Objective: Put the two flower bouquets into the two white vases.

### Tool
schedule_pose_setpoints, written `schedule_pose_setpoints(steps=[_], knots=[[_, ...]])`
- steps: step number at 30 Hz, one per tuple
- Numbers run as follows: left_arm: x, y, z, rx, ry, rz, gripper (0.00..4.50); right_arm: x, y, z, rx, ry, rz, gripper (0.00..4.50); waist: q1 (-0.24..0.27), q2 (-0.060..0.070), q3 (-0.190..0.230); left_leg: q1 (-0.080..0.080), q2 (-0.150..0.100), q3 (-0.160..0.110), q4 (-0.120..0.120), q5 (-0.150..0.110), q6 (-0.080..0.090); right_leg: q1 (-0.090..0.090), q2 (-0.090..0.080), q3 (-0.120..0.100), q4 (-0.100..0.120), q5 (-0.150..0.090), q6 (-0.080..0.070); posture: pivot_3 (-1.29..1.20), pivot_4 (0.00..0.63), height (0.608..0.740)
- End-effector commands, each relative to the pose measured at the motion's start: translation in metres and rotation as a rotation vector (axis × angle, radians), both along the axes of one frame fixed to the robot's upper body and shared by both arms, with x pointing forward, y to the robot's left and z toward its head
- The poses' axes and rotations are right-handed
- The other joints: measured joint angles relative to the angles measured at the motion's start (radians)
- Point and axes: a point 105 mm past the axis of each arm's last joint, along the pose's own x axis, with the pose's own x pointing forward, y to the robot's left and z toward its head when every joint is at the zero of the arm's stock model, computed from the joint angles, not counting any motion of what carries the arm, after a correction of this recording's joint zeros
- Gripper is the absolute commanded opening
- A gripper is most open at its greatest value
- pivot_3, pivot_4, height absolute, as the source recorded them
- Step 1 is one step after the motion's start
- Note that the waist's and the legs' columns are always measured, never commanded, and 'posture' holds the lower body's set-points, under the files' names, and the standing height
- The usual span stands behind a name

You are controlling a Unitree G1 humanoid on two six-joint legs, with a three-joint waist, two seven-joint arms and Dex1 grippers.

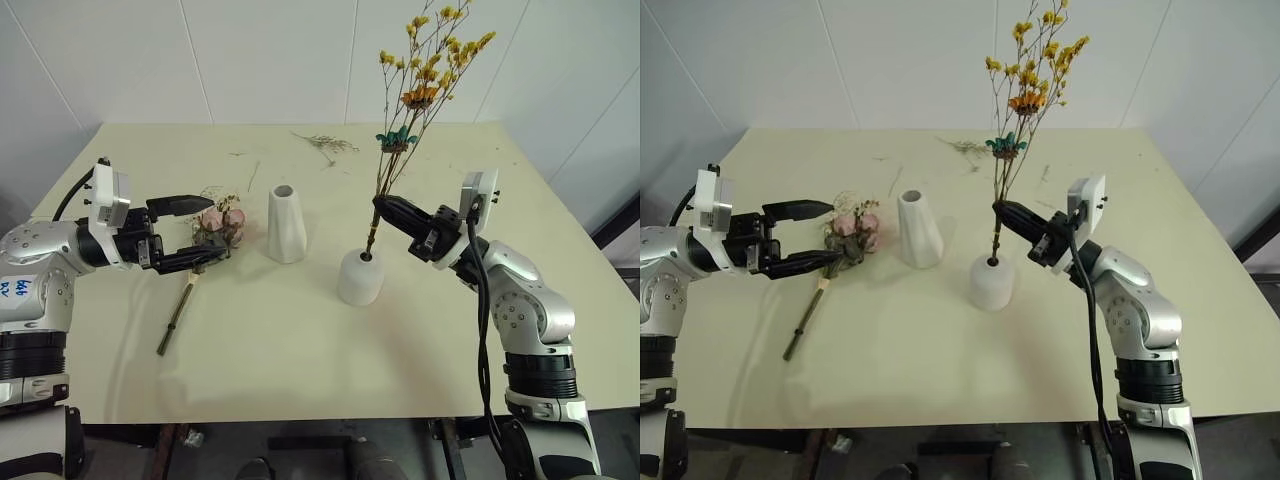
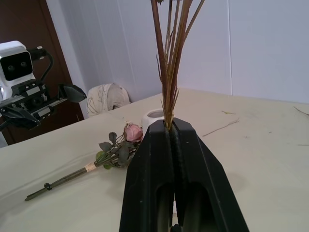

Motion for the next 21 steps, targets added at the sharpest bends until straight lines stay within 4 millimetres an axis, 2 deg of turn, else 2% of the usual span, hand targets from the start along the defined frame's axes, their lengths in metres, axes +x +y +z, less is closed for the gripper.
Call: schedule_pose_setpoints(steps=[1,15,21], knots=[[-0.008,0.002,0.012,-0.006,-0.068,0.010,4.50,-0.004,0.002,0.003,0.022,-0.035,0.015,0.02,0.000,0.000,0.000,0.000,0.000,0.000,0.000,0.000,0.000,0.000,0.000,0.000,0.000,0.000,0.000,0.00,0.150,0.740],[-0.010,0.000,0.016,-0.011,-0.085,0.032,4.50,-0.011,0.006,-0.017,0.007,-0.014,0.025,0.02,0.001,0.000,0.000,0.000,0.000,0.000,0.000,0.000,0.000,0.000,0.000,0.000,0.000,0.000,0.000,0.00,0.150,0.740],[-0.009,-0.004,0.019,-0.014,-0.092,0.031,4.50,-0.007,0.001,-0.030,-0.013,-0.031,-0.018,0.02,0.001,0.000,0.000,0.000,0.000,0.000,0.000,0.000,0.000,0.000,0.000,0.000,0.000,0.000,0.000,0.00,0.150,0.740]])
